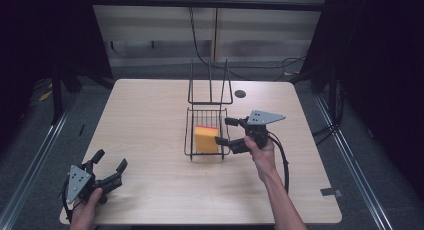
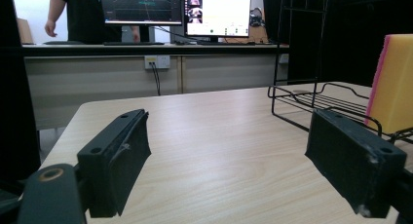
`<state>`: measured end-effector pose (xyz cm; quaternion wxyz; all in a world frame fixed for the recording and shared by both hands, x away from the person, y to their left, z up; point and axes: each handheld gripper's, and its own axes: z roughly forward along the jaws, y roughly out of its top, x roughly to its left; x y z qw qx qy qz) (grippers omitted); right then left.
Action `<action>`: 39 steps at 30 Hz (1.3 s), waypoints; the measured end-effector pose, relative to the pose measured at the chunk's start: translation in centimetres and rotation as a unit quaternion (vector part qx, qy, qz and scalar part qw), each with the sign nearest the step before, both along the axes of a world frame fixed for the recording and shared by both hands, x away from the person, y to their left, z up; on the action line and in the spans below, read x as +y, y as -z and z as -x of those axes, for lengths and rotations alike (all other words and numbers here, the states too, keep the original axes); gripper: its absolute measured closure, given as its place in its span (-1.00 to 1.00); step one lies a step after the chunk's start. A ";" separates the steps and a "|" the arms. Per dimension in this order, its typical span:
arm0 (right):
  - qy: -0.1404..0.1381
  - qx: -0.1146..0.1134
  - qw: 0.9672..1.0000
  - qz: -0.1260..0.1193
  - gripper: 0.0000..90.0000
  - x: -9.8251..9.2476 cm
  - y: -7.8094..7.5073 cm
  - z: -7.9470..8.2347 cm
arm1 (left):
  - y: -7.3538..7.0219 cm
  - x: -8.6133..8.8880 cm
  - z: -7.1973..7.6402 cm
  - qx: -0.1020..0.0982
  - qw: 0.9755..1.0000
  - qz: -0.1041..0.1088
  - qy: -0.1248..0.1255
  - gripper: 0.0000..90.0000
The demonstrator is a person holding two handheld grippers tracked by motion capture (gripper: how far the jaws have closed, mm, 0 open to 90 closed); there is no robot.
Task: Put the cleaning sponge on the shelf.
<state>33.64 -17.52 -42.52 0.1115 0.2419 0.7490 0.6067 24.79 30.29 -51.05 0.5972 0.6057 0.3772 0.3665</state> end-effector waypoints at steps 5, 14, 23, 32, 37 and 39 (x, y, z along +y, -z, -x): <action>0.014 0.003 1.000 -0.002 -0.62 -1.2 0.6 0.8 | 0.0 0.0 0.0 0.000 1.000 0.000 0.000 -0.65; 0.048 -0.007 0.999 -0.015 -0.66 -2.8 0.9 2.7 | 0.0 0.0 0.0 0.000 1.000 0.000 0.000 -0.65; 0.072 -0.009 0.997 -0.019 -0.66 -4.5 1.4 4.6 | 0.0 0.0 0.0 0.000 1.000 0.001 0.000 -0.65; 0.095 -0.011 0.995 -0.020 -0.68 -6.4 2.5 6.6 | 0.0 0.0 0.0 0.000 1.000 0.000 0.000 -0.65; 0.122 -0.004 0.992 -0.011 -0.68 -7.5 3.5 7.8 | 0.0 0.0 0.0 0.000 1.000 0.000 0.000 -0.65; 0.132 -0.002 0.991 -0.004 -0.68 -7.9 4.0 8.3 | 0.0 0.0 0.0 0.000 1.000 0.001 0.000 -0.65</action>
